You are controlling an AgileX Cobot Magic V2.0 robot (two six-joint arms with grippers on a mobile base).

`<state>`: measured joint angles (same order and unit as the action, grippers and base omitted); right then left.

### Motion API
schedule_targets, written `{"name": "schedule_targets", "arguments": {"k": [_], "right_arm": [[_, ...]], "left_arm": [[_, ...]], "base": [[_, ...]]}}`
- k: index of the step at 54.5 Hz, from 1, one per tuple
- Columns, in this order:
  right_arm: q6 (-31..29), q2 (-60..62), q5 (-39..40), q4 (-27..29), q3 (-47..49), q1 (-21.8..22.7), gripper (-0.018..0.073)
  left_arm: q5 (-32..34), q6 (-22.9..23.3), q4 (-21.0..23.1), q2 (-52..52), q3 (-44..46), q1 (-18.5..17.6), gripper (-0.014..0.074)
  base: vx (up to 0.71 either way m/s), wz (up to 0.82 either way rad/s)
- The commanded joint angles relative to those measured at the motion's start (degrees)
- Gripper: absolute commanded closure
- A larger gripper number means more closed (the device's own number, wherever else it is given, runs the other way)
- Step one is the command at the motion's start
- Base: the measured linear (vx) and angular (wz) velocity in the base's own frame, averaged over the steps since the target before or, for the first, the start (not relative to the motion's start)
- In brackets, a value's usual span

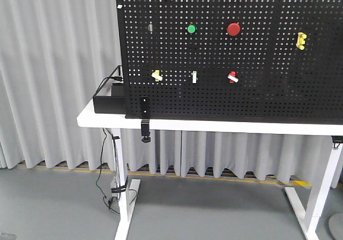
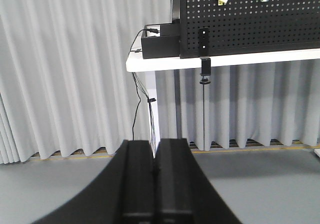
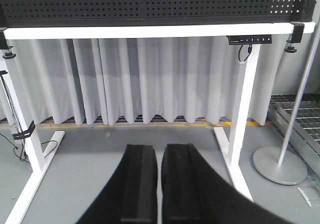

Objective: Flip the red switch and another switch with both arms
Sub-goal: 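Drive the base forward toward the pegboard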

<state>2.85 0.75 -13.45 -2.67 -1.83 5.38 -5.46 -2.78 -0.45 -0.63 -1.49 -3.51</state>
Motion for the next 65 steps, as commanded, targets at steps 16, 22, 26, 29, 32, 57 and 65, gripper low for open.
{"name": "schedule_targets", "arguments": {"k": [16,22,26,29,32,57,65], "right_arm": [[-0.3,0.6,4.7,-0.5,-0.2,0.0,0.0405],[-0.3,0.6,4.7,-0.5,-0.2,0.0,0.0405],[-0.3,0.6,4.7,-0.5,-0.2,0.0,0.0405],[-0.3,0.6,4.7,-0.5,-0.2,0.0,0.0405],[-0.3,0.6,4.7,-0.5,-0.2,0.0,0.0405],[-0.3,0.6,4.7,-0.5,-0.2,0.0,0.0405],[-0.3,0.6,4.7,-0.5,-0.2,0.0,0.0405]], "left_arm": [[5.0,0.2,0.4,-1.0,-1.1,0.1,0.0594],[5.0,0.2,0.4,-1.0,-1.1,0.1,0.0594],[5.0,0.2,0.4,-1.0,-1.1,0.1,0.0594],[5.0,0.2,0.4,-1.0,-1.1,0.1,0.0594],[5.0,0.2,0.4,-1.0,-1.1,0.1,0.0594],[5.0,0.2,0.4,-1.0,-1.1,0.1,0.0594],[5.0,0.2,0.4,-1.0,-1.1,0.1,0.0594]], "base": [[0.0,0.0],[0.0,-0.02],[0.01,-0.02],[0.01,-0.03],[0.01,-0.03],[0.03,-0.08],[0.07,-0.1]]}}
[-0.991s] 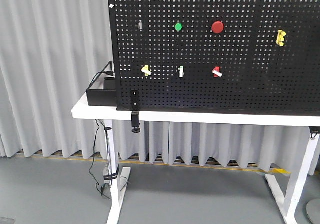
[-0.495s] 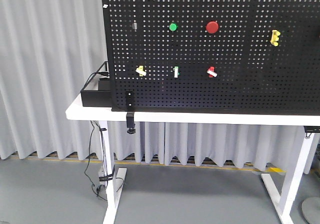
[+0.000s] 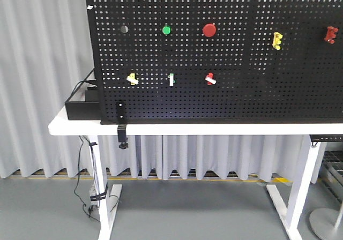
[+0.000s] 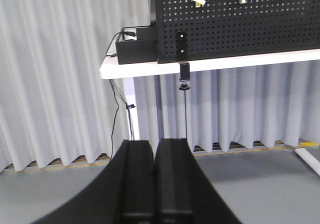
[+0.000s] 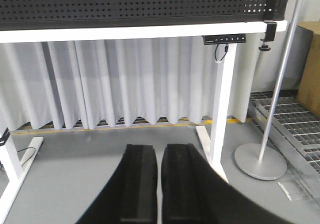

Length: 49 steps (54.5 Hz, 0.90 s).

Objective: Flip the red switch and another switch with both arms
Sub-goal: 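Drive the base forward toward the pegboard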

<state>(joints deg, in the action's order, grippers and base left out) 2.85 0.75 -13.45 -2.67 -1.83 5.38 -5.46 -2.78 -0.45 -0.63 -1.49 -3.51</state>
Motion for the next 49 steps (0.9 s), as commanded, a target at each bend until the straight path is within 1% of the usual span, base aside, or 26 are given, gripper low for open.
{"name": "schedule_targets", "arguments": {"k": [1,26,49], "right_arm": [[-0.3,0.6,4.7,-0.5,-0.2,0.0,0.0405],[-0.3,0.6,4.7,-0.5,-0.2,0.0,0.0405],[-0.3,0.6,4.7,-0.5,-0.2,0.0,0.0405]], "left_arm": [[5.0,0.2,0.4,-1.0,-1.1,0.1,0.0594],[5.0,0.2,0.4,-1.0,-1.1,0.1,0.0594],[5.0,0.2,0.4,-1.0,-1.1,0.1,0.0594]], "base": [[0.08,-0.09],[0.12,-0.04],[0.21,0.03]]}}
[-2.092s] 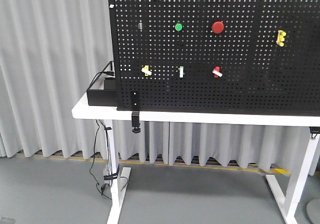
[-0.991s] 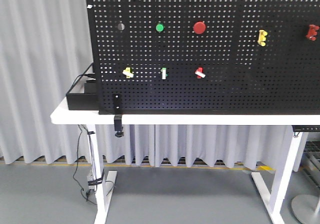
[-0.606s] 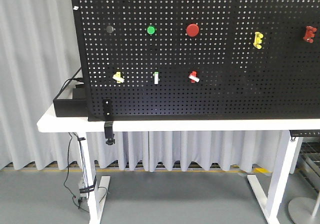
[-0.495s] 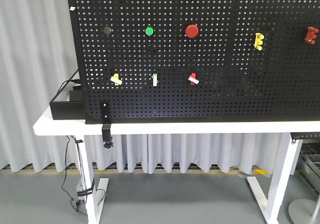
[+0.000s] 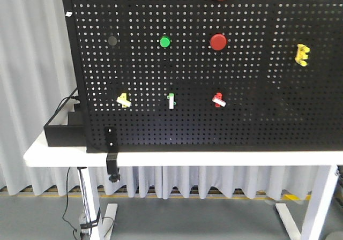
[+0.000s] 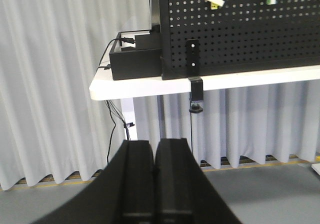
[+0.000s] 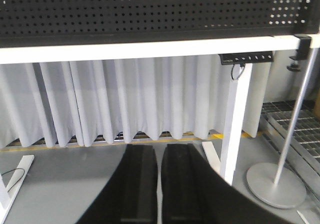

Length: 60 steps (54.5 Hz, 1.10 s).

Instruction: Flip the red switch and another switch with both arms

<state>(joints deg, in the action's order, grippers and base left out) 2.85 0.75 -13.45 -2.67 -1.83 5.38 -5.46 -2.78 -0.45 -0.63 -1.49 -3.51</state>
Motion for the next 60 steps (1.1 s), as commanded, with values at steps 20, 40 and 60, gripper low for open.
{"name": "schedule_targets", "arguments": {"k": [20,40,60], "right_arm": [[-0.3,0.6,4.7,-0.5,-0.2,0.0,0.0405],[-0.3,0.6,4.7,-0.5,-0.2,0.0,0.0405],[-0.3,0.6,4.7,-0.5,-0.2,0.0,0.0405]], "left_arm": [[5.0,0.2,0.4,-1.0,-1.1,0.1,0.0594],[5.0,0.2,0.4,-1.0,-1.1,0.1,0.0594],[5.0,0.2,0.4,-1.0,-1.1,0.1,0.0594]], "base": [[0.28,0.05],[0.26,0.02],[0.15,-0.03]]}}
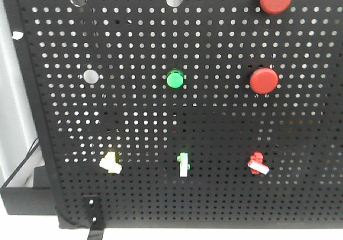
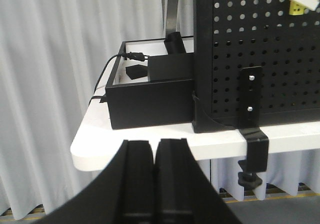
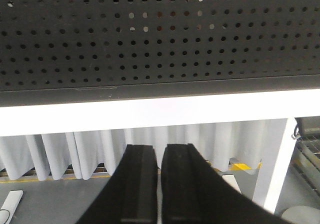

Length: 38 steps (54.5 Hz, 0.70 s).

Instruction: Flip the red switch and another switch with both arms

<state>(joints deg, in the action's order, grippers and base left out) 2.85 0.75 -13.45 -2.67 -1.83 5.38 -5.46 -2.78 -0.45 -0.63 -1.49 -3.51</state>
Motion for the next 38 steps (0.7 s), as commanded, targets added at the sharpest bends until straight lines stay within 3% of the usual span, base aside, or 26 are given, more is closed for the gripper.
{"name": "schedule_targets", "arguments": {"k": [1,22,30,38], "right_arm": [[-0.3,0.6,4.7,-0.5,-0.2,0.0,0.0405],[-0.4,0.6,4.8,-0.6,-0.2,0.0,0.0405],[-4.9,0.6,5.3,-8.0,-0.2,0.0,0.0405],[1.0,0.6,12.2,-5.4,-0.2,0.0,0.0405]], "left_arm": [[5.0,0.2,0.4,-1.0,-1.1,0.1,0.0594],[5.0,0.2,0.4,-1.0,-1.1,0.1,0.0594],[5.0,0.2,0.4,-1.0,-1.1,0.1,0.0594],[5.0,0.2,0.1,-1.0,-1.1,0.1,0.0594]], "base": [[0.1,-0.01],[0.05,-0.01],[0.0,0.0],[0.0,0.0]]}}
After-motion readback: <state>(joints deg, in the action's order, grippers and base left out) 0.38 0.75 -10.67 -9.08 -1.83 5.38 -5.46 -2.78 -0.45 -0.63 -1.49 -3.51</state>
